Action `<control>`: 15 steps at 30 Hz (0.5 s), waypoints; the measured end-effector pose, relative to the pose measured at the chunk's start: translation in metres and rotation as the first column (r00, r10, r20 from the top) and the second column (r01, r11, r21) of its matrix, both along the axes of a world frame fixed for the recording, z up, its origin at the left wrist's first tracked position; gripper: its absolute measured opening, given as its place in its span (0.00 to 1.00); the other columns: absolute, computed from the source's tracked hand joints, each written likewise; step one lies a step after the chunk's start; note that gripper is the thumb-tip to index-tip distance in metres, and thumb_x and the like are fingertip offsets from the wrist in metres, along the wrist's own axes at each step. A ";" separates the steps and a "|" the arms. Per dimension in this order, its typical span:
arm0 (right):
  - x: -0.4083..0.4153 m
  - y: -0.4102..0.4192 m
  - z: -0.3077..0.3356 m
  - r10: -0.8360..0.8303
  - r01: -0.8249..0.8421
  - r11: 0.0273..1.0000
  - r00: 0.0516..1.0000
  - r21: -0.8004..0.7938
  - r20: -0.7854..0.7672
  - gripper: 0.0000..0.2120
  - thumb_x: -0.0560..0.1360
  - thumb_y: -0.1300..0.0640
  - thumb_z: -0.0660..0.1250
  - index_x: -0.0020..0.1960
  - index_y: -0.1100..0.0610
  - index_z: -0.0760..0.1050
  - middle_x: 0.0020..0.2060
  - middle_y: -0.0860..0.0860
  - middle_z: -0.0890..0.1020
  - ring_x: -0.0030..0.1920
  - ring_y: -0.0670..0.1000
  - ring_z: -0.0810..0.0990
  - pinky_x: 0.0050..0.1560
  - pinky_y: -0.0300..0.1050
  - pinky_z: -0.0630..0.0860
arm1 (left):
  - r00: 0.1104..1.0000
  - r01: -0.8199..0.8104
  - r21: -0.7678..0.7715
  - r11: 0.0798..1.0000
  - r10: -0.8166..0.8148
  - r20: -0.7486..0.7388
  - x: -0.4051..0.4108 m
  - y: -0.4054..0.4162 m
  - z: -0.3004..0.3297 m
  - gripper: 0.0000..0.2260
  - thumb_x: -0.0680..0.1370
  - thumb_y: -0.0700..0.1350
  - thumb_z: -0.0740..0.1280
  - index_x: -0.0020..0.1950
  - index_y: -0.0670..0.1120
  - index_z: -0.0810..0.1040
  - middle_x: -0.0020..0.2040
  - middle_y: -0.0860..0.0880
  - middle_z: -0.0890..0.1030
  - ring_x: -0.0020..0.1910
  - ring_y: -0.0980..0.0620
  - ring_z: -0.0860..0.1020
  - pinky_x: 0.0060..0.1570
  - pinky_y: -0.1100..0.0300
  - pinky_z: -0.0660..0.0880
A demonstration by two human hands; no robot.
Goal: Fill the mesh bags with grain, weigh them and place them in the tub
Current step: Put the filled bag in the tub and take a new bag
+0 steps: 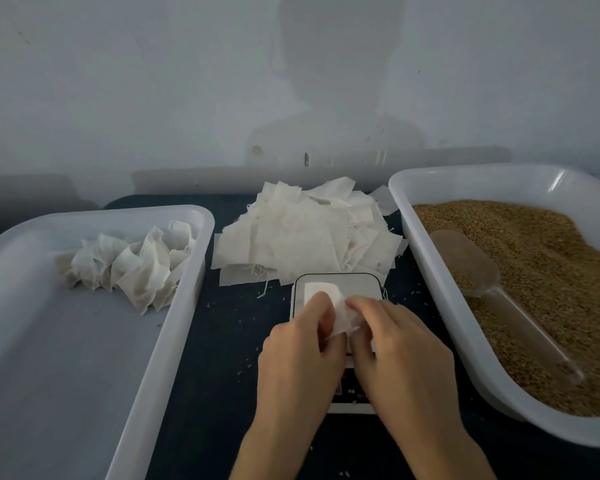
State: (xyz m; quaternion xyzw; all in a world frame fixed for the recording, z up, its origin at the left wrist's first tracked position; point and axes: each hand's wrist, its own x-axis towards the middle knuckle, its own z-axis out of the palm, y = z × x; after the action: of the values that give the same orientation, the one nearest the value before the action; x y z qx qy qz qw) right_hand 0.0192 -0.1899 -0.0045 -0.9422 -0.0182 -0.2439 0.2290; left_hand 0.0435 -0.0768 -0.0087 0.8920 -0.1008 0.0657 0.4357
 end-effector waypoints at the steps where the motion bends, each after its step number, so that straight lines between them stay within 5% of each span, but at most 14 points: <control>1: 0.001 -0.001 0.001 0.027 -0.026 0.999 0.999 0.040 -0.030 0.17 0.65 0.64 0.77 0.53 0.57 0.81 0.40 0.48 0.83 0.38 0.50 0.82 0.31 0.42 0.79 | 1.000 -0.015 0.040 0.999 0.014 0.028 0.000 0.000 0.000 0.16 0.73 0.41 0.67 0.33 0.53 0.62 0.25 0.52 0.68 0.26 0.53 0.64 0.29 0.60 0.65; 5: 0.002 -0.002 -0.001 0.141 -0.125 0.989 0.966 0.084 -0.219 0.21 0.73 0.54 0.70 0.64 0.45 0.71 0.47 0.41 0.80 0.46 0.44 0.78 0.43 0.42 0.78 | 1.000 0.009 -0.025 1.000 -0.009 0.019 -0.002 -0.002 0.003 0.15 0.74 0.47 0.64 0.30 0.51 0.62 0.25 0.53 0.69 0.25 0.54 0.64 0.27 0.60 0.63; 10: -0.006 0.003 0.001 -0.011 0.017 0.999 0.992 0.046 -0.126 0.18 0.63 0.60 0.79 0.52 0.55 0.80 0.37 0.46 0.82 0.33 0.48 0.80 0.25 0.40 0.74 | 0.998 -0.039 0.035 0.999 0.037 0.053 -0.002 -0.005 0.004 0.19 0.72 0.42 0.66 0.27 0.50 0.58 0.25 0.52 0.65 0.26 0.54 0.61 0.28 0.58 0.61; 15: -0.005 -0.002 0.005 0.001 0.031 0.976 0.989 0.214 -0.147 0.10 0.75 0.56 0.66 0.55 0.51 0.81 0.43 0.42 0.81 0.40 0.43 0.79 0.38 0.41 0.78 | 0.996 -0.012 0.102 0.995 0.003 0.087 -0.001 -0.003 0.008 0.19 0.70 0.33 0.65 0.30 0.52 0.60 0.32 0.53 0.67 0.31 0.53 0.65 0.31 0.57 0.65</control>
State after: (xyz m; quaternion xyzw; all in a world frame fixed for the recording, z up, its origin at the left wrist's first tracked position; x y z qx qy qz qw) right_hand 0.0140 -0.1919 0.0004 -0.9272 0.0326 -0.1766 0.3288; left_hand 0.0421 -0.0799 -0.0003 0.9099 -0.1195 0.1005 0.3842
